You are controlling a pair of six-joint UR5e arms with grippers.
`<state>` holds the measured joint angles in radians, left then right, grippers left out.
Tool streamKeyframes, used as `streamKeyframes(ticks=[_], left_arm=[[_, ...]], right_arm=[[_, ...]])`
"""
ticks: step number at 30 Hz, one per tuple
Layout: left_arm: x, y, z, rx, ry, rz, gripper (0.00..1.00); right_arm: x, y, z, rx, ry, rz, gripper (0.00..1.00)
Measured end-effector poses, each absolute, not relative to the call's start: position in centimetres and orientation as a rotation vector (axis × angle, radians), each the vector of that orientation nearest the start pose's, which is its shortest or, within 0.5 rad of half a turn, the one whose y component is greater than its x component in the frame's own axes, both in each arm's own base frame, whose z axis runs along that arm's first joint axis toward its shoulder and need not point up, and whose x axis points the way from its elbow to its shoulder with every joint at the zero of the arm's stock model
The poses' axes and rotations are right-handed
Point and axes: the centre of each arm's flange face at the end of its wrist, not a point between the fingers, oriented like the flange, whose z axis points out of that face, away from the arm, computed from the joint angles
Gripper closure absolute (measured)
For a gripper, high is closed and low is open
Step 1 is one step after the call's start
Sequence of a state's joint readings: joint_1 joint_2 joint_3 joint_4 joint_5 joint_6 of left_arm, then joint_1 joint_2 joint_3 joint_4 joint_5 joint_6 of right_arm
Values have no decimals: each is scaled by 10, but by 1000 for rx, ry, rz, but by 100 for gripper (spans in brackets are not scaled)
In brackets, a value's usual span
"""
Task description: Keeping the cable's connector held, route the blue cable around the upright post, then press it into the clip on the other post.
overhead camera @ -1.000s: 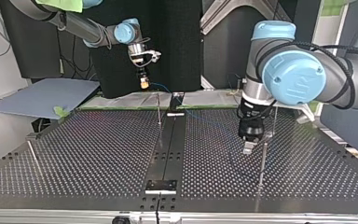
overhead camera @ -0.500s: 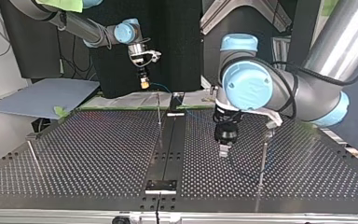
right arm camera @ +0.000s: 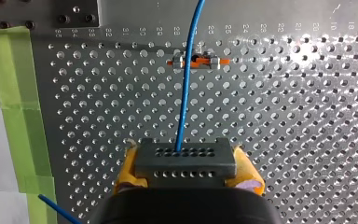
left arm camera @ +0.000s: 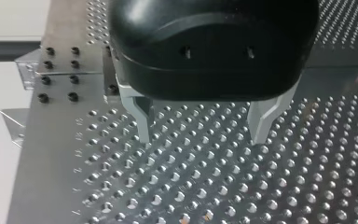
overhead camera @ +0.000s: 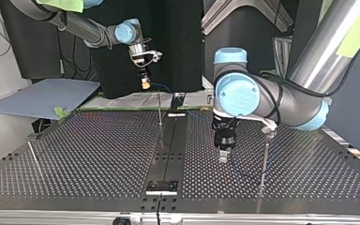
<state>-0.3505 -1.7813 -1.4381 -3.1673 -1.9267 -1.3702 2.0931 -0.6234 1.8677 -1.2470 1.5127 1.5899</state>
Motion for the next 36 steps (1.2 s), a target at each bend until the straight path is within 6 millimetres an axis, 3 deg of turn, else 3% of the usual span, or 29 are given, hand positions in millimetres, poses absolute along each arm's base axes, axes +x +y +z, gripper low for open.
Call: streamKeyframes(ticks=[10,20,36], left_arm=[[513,-287,421,167,1633,236,0],[537,-287,382,169,1645,345,0],[547,-275,376,183,1629,510,0]], right_arm=[[405,-425,-60,1616,-892,1637,100],[405,-425,-61,1617,-893,1637,100],[405,-424,-62,1618,-893,1636,100]])
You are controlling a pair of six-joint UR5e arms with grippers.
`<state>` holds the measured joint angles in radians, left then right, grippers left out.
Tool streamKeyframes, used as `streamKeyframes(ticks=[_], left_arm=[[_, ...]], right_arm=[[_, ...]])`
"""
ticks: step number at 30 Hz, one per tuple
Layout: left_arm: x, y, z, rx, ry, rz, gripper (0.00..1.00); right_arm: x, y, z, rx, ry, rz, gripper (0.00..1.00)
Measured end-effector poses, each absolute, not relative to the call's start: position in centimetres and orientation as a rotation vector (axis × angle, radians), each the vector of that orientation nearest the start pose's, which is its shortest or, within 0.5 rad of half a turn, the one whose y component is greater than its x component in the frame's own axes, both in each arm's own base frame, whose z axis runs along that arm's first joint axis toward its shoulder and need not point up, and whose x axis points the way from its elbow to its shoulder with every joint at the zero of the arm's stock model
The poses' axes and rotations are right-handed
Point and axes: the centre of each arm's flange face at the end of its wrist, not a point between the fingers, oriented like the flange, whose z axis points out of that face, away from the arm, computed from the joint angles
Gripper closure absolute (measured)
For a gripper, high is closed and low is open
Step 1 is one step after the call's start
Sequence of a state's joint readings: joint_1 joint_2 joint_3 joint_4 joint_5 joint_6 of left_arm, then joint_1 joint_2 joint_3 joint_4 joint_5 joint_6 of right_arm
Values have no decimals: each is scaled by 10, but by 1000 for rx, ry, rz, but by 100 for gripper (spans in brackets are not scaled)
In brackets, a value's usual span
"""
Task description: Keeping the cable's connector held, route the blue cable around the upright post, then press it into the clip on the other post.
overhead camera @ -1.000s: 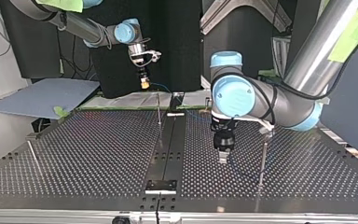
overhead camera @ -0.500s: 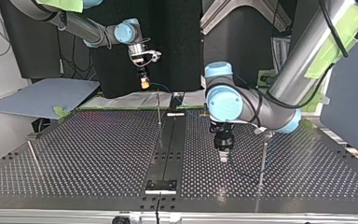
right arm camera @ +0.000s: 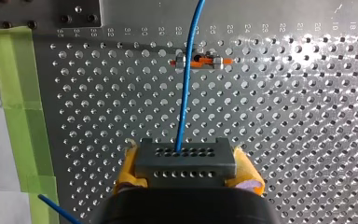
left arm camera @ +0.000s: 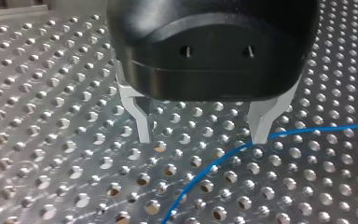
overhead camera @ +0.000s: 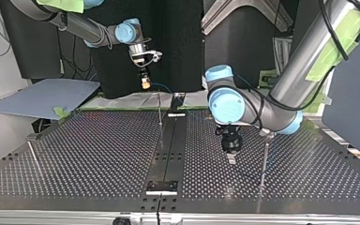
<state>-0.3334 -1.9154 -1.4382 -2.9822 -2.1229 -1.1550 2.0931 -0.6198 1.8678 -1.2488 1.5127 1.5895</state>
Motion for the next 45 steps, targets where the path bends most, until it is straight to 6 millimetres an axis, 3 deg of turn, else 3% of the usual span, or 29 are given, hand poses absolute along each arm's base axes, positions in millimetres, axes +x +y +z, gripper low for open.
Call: streamKeyframes(ticks=[20,34,45], left_arm=[[570,-282,300,330,1736,715,0],[571,-277,293,331,1746,788,0],[575,-282,244,375,1807,838,0]], right_arm=[[404,-424,-64,1621,-895,1634,100],[404,-424,-65,1622,-896,1633,100],[404,-423,-65,1625,-898,1631,100]])
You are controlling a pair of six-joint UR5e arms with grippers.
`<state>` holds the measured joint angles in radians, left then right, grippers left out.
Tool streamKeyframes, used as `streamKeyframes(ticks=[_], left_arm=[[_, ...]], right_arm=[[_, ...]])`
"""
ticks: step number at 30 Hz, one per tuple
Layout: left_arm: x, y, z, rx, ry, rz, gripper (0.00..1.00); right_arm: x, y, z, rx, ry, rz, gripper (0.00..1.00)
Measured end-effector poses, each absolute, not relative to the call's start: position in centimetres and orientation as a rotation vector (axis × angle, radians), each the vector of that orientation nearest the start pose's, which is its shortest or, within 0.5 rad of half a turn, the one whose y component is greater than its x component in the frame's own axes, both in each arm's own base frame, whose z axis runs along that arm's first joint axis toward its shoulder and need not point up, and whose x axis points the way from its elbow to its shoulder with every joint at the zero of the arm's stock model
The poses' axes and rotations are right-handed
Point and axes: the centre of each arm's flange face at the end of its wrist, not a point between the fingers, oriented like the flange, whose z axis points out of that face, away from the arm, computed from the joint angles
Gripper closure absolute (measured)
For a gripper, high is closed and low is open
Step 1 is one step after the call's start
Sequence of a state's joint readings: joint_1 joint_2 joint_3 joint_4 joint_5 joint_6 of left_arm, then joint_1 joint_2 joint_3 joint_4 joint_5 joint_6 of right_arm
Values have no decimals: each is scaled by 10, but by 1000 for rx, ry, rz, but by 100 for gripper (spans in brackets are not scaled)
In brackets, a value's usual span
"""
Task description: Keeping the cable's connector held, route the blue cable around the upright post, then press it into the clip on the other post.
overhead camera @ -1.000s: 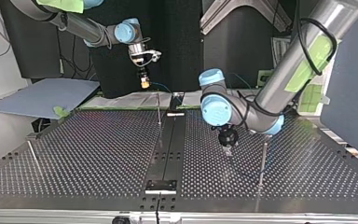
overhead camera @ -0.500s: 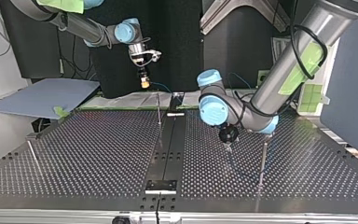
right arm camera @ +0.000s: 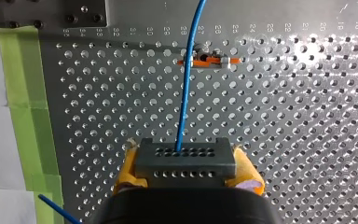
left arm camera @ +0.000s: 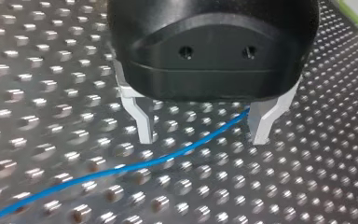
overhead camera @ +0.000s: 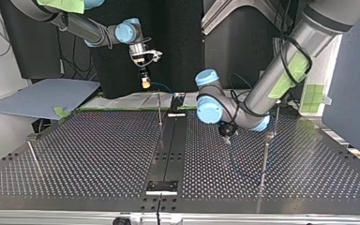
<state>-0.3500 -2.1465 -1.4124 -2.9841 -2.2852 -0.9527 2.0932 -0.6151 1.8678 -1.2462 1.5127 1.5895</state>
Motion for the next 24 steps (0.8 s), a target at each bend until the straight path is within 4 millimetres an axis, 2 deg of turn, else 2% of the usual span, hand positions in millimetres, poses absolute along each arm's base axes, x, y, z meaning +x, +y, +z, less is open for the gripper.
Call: streamKeyframes(ticks=[8,15,24], left_arm=[[579,-281,209,403,1852,858,0],[579,-289,175,434,1888,819,0],[580,-297,161,427,1899,707,0]], right_arm=[[404,-423,-65,1624,-897,1632,100],[404,-423,-65,1623,-896,1632,100],[404,-424,-65,1621,-894,1633,100]])
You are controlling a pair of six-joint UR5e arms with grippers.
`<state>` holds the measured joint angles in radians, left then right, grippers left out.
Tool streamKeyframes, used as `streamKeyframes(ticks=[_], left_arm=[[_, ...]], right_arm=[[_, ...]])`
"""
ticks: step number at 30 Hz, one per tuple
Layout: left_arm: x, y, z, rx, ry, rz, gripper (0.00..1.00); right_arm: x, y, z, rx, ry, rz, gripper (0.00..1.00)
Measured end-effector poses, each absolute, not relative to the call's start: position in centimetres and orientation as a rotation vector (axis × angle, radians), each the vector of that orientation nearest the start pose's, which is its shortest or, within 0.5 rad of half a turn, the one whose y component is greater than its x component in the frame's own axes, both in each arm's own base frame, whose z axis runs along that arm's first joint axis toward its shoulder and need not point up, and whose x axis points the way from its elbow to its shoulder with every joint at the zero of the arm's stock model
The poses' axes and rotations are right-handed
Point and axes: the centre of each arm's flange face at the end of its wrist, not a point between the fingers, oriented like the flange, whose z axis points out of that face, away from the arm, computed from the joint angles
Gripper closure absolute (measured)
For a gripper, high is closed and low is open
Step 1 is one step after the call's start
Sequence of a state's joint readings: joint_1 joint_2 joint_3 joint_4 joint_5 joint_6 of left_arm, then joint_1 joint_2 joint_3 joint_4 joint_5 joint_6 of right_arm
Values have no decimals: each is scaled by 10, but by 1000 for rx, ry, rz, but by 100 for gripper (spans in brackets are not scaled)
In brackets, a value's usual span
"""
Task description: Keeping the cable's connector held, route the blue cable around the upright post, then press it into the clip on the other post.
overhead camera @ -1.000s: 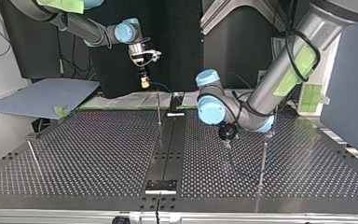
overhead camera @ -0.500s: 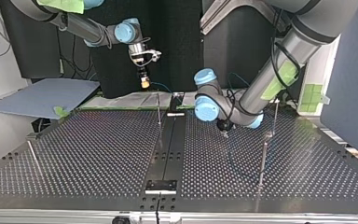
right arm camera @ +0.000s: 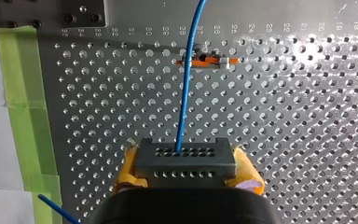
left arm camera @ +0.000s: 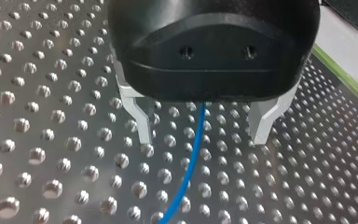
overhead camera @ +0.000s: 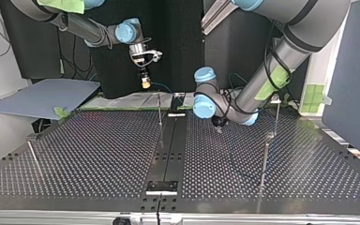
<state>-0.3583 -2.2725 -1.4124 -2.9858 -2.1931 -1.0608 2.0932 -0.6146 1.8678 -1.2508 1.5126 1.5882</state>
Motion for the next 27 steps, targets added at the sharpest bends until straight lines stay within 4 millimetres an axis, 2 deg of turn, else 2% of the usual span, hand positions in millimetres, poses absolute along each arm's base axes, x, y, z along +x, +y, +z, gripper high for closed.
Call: streamKeyframes(ticks=[13,20,27], left_arm=[[580,-310,154,405,1909,546,0],[577,-314,126,427,1943,520,0],[573,-326,120,418,1941,471,0]], right_arm=[[405,-423,-65,1628,-884,1638,100],[406,-423,-65,1633,-878,1642,100],[409,-421,-65,1647,-860,1659,100]])
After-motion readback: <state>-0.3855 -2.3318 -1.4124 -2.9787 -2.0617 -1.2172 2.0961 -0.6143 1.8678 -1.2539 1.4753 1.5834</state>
